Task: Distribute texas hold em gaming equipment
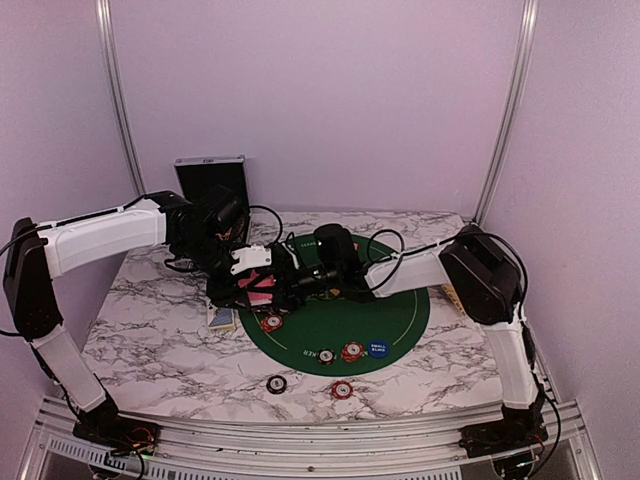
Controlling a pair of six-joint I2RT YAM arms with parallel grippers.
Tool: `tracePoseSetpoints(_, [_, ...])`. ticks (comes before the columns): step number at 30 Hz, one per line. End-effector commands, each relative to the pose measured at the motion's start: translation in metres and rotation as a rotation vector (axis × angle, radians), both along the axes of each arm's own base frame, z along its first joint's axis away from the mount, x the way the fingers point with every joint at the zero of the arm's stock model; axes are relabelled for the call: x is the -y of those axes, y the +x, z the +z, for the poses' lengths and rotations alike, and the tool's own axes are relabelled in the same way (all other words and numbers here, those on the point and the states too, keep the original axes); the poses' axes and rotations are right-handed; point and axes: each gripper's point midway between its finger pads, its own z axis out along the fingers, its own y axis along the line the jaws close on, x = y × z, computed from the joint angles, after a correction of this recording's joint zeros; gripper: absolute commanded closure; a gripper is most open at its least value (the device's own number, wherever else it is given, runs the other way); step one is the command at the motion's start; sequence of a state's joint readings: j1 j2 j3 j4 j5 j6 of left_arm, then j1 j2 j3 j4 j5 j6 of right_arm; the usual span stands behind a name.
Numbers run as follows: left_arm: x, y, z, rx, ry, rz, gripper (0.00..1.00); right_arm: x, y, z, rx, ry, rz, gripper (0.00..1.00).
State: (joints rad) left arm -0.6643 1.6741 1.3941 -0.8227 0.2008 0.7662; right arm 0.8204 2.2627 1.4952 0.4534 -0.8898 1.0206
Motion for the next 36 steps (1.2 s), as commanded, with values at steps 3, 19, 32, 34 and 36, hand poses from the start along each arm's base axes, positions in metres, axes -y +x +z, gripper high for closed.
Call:
tracePoseSetpoints(3, [0.002,-0.001,0.012,0.008,-0.021,-0.006,1.0,0.023,0.015,-0.005,0.0,-0.046,-0.066,0.32])
tracePoseSetpoints(19, [0.0,-0.002,0.005,-0.003,-0.004,-0.004,1.0,0.029,0.009,0.018,0.04,-0.021,-0.064,0.37])
tracePoseSetpoints(32, [0.0,-0.002,0.004,-0.008,-0.004,-0.004,1.0,-0.008,-0.012,0.017,0.003,0.038,0.025,0.27])
tracePoseSetpoints(34, [0.0,-0.002,0.004,-0.008,-0.004,-0.001,1.0,-0.009,-0.011,0.013,-0.004,0.034,0.027,0.27])
tracePoseSetpoints(36, [0.0,-0.002,0.004,-0.008,-0.004,-0.001,1.0,-0.01,-0.01,0.008,-0.013,0.023,0.026,0.29])
